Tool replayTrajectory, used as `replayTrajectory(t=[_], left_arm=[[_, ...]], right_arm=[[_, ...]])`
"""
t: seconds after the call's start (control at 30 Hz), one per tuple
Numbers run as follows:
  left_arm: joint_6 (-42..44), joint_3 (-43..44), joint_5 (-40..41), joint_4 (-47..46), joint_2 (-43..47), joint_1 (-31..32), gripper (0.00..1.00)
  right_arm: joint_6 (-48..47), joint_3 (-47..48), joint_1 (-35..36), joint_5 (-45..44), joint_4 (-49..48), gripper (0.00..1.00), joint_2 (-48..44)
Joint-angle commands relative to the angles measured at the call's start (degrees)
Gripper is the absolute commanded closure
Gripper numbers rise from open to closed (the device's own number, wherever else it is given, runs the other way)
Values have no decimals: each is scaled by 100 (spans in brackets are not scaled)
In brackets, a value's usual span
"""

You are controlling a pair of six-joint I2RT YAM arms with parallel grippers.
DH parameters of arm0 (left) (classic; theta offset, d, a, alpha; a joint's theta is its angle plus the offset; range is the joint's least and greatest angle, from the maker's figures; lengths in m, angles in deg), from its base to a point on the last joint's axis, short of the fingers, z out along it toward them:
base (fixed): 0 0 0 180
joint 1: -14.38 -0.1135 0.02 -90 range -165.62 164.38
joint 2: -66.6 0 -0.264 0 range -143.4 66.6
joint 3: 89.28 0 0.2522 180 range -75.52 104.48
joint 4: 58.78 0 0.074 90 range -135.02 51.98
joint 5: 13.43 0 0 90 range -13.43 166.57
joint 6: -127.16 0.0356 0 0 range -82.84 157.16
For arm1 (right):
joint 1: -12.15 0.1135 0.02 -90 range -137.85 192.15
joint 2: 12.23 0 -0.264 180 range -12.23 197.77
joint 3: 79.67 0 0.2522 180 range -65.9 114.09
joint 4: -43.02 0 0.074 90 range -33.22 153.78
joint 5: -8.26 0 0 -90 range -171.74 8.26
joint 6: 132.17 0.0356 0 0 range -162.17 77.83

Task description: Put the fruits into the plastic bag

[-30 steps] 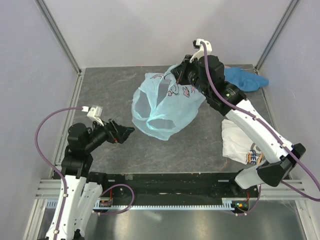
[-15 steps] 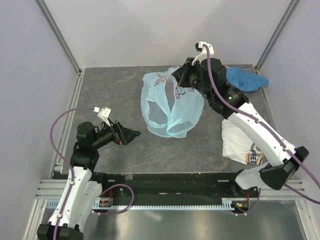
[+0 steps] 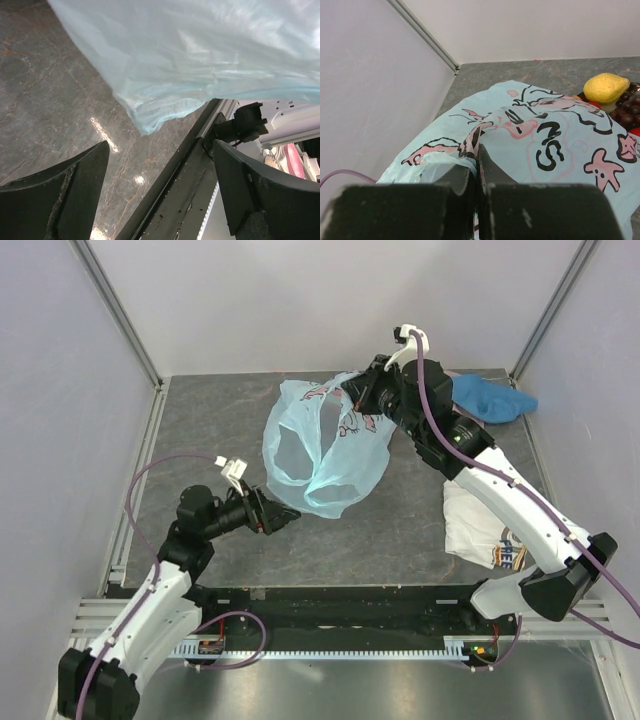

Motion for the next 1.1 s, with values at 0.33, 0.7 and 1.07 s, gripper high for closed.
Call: replayTrajectory(t=[0.33, 0.7, 1.07], left_arm=[[-435, 209, 1575, -1945, -1200, 298, 46], [-268, 693, 1065, -2316, -1413, 447, 89], [-425, 1581, -267, 329, -823, 456, 98]], right_arm=[[-5, -469, -5, -82, -186, 100, -540], [-198, -768, -5, -425, 288, 100, -1015], [-786, -707, 4, -1602, 1510, 100, -1165]])
